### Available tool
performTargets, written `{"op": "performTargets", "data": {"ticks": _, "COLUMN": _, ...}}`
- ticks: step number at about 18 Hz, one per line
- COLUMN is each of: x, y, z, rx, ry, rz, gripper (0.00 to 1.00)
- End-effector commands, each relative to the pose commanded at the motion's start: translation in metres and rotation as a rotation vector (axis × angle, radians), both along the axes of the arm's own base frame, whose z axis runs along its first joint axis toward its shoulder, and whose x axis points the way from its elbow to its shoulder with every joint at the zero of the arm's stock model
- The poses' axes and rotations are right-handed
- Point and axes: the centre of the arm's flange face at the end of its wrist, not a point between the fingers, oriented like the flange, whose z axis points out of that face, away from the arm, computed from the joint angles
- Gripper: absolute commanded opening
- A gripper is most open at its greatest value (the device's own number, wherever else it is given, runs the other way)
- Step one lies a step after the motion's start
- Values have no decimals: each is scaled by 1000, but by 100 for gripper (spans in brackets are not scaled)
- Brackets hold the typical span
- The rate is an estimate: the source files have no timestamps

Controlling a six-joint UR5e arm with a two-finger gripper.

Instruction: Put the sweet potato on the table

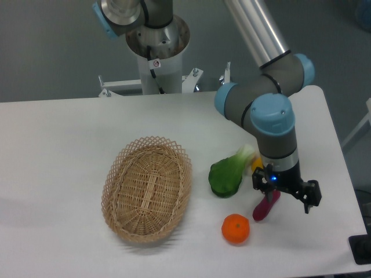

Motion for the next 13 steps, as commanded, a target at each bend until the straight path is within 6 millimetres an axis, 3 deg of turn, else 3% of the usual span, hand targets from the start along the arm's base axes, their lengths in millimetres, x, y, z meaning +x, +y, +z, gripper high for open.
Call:
{"op": "performTargets", "data": {"ticks": 4, "x": -11, "y": -44, "z": 38, "rx": -64, "ry": -9, "rz": -67, "gripper": 100}}
{"op": "performTargets", "data": {"ticks": 10, "x": -26, "y": -110, "z": 57, "rx": -162, "ry": -89, "rz": -203, "gripper": 100}}
{"op": "performTargets", "data": {"ticks": 13, "x": -30, "y": -122, "z": 56, "rx": -181, "ry": -114, "rz": -248, "gripper": 100}}
